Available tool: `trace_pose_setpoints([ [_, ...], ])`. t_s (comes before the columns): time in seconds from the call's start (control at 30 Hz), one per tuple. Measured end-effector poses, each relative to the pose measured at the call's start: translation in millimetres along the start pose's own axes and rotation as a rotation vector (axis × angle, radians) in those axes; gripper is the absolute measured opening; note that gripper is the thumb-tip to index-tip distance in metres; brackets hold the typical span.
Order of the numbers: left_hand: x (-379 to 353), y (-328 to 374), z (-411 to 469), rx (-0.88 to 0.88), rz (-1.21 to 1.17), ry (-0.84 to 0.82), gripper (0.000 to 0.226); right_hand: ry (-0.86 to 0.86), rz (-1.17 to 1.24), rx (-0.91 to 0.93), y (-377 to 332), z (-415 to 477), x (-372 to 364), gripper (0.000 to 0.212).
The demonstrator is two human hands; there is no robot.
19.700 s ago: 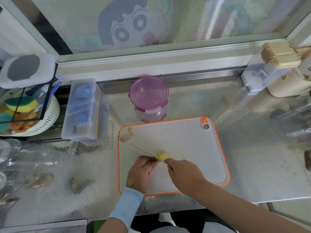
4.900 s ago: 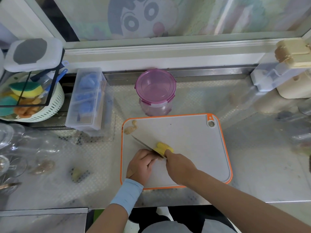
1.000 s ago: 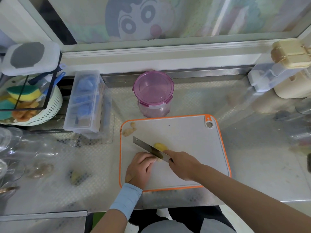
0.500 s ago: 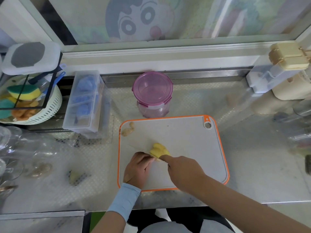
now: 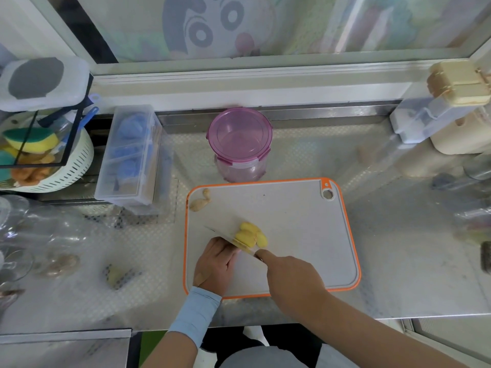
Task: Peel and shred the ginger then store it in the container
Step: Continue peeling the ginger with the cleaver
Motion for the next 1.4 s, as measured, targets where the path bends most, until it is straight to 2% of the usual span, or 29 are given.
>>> trace_pose_setpoints([
  [0.23, 0.4, 0.8, 0.9, -0.002, 0.009, -0.003, 0.038, -0.014, -0.009, 0.009, 0.5, 2.3, 4.4, 0.068],
  [0.53, -5.6, -5.8, -2.0, 0.047, 0.004, -0.049, 0.021, -0.033, -0.013, 0.003, 2.2, 8.0, 4.1, 0.064],
  [1.27, -3.5, -6.0, -1.8, 0.081, -0.063, -0.056, 0.009, -0.1, 0.041, -0.021, 4.7, 17.8, -3.3, 0.053],
  [1.4, -3.9, -7.1, -1.1, 0.101, -0.083, -0.059, 0.013, -0.109, 0.05, -0.029, 6.5, 19.3, -3.7, 0.052],
])
Point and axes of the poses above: each hand's wrist, its own z-axis towards the middle knuckle, its own x-axis out of the back of the hand, y = z × x, the point moved 7 cm from there along z, towards the middle knuckle, and after that the axes turned 5 degrees about -y, right-handed, at the moved point
